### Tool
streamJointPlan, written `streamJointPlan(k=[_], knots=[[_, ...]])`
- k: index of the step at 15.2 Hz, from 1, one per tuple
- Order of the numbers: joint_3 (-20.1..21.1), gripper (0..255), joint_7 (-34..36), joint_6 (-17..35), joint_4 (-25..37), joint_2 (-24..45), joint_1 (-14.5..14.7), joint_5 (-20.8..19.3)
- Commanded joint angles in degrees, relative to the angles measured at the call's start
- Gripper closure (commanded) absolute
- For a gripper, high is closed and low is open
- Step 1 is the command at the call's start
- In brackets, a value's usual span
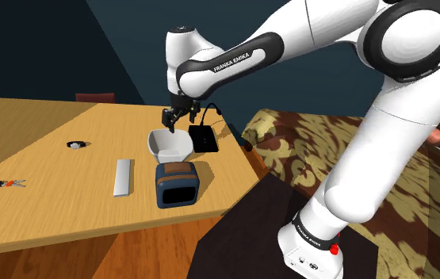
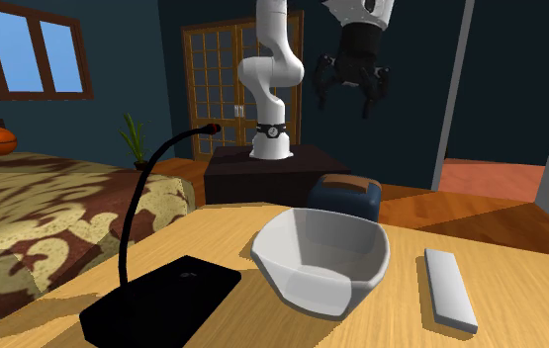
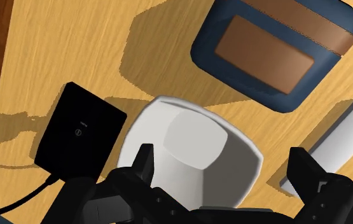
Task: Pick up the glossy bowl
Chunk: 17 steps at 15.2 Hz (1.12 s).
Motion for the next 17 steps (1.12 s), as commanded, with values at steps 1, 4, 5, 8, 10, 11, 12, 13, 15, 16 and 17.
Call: streamJointPlan(k=[1, 4, 5, 8, 10, 11, 12, 13, 15, 16, 17], knots=[[0.0, 0, 2.3, 0.8, 2.8, 4.5, 0.5, -1.8], [-0.6, 0, 5.2, 1.4, 8.1, 11.5, 1.6, -4.2], [-0.8, 0, 6.0, 1.5, 10.0, 13.8, 2.0, -4.9], [-1.7, 0, 8.1, 1.3, 16.2, 20.9, 3.4, -6.6], [-2.4, 0, 9.2, 0.9, 20.7, 25.6, 4.4, -7.5], [-2.7, 0, 9.6, 0.6, 23.2, 28.1, 4.9, -7.8], [-3.0, 0, 9.9, 0.3, 25.7, 30.5, 5.3, -8.0], [-3.3, 0, 10.2, -0.2, 28.4, 33.0, 5.8, -8.3], [-3.8, 0, 10.5, -1.0, 32.8, 36.8, 6.5, -8.5], [-3.9, 0, 10.7, -0.5, 32.8, 37.4, 6.6, -8.6], [-4.0, 0, 10.8, -0.1, 32.9, 37.9, 6.7, -8.7]])
